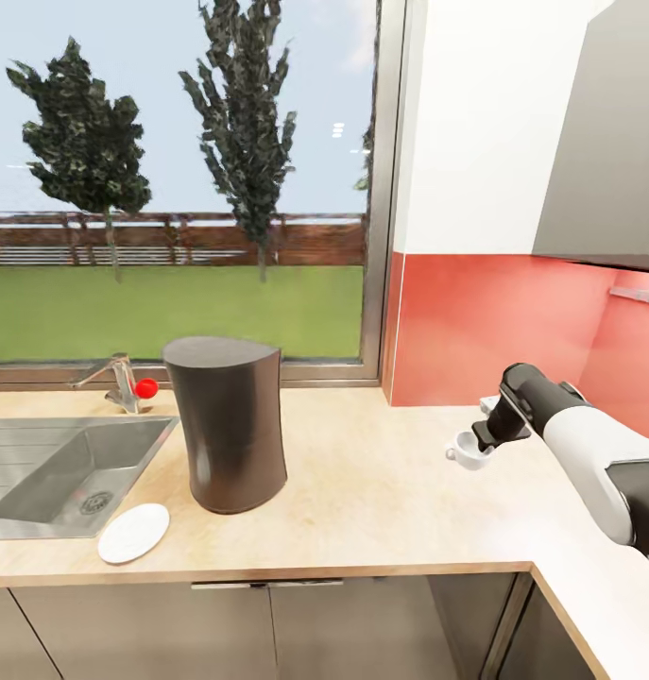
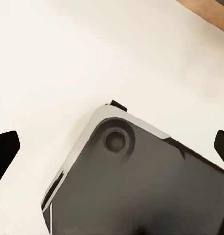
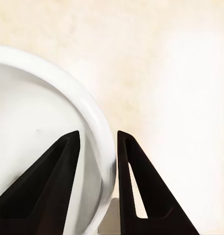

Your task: Set up a coffee station on the kitchen countertop: keep the coffee maker on the countertop, move the bottle of coffee from the kitchen shelf to the counter next to the coffee maker, place a paper coffee filter on top of the coffee maker, put the saucer next to the coffee maker with the coffee cup on the saucer, and place the electric kettle next to the coffee maker.

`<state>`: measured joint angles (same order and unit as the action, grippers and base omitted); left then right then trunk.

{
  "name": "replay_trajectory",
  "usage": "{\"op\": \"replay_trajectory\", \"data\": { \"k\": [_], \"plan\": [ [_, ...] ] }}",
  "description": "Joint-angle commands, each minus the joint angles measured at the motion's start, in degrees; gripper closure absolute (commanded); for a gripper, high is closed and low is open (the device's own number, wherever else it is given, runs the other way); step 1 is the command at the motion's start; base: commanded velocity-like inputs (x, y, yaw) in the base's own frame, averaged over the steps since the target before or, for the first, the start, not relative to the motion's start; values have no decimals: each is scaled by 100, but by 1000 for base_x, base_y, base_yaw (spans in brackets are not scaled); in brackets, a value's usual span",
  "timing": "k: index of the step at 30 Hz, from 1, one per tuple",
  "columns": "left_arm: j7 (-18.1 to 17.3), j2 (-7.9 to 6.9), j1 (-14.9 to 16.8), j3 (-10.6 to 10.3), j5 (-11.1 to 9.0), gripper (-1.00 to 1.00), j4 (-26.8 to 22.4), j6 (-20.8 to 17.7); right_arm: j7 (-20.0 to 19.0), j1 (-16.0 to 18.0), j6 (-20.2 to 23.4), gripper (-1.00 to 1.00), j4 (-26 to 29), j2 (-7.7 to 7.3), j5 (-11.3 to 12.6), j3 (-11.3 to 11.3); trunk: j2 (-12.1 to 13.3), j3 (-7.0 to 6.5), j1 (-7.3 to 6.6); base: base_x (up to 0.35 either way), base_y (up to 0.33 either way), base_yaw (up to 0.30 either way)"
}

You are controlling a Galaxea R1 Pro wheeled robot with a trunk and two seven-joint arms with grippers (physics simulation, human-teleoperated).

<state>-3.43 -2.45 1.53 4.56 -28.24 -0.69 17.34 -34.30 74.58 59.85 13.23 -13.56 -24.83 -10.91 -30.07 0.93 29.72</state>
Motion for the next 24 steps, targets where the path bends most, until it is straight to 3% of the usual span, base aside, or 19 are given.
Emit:
{"op": "replay_trajectory", "data": {
  "k": [1,6,11,17,24],
  "plan": [
    [-39,-1,5,45,-4,-100,7,15,-55,3,15,100,8,0,-17,-77,33,-9,-20,0,0,0],
    [-39,-1,5,45,1,-100,7,15,-59,3,15,100,17,5,-13,-144,233,-99,-130,0,0,0],
    [-44,-1,5,45,-7,-100,13,161,-67,3,15,100,21,10,-13,-130,233,-99,-130,0,0,0],
    [-43,-1,5,45,-15,-100,16,235,-176,3,15,100,21,37,12,-95,233,-99,-130,-288,156,12],
    [-44,-1,5,45,-15,-100,16,235,-240,3,15,100,20,38,15,-94,233,-90,-130,-241,241,212]
  ]
}}
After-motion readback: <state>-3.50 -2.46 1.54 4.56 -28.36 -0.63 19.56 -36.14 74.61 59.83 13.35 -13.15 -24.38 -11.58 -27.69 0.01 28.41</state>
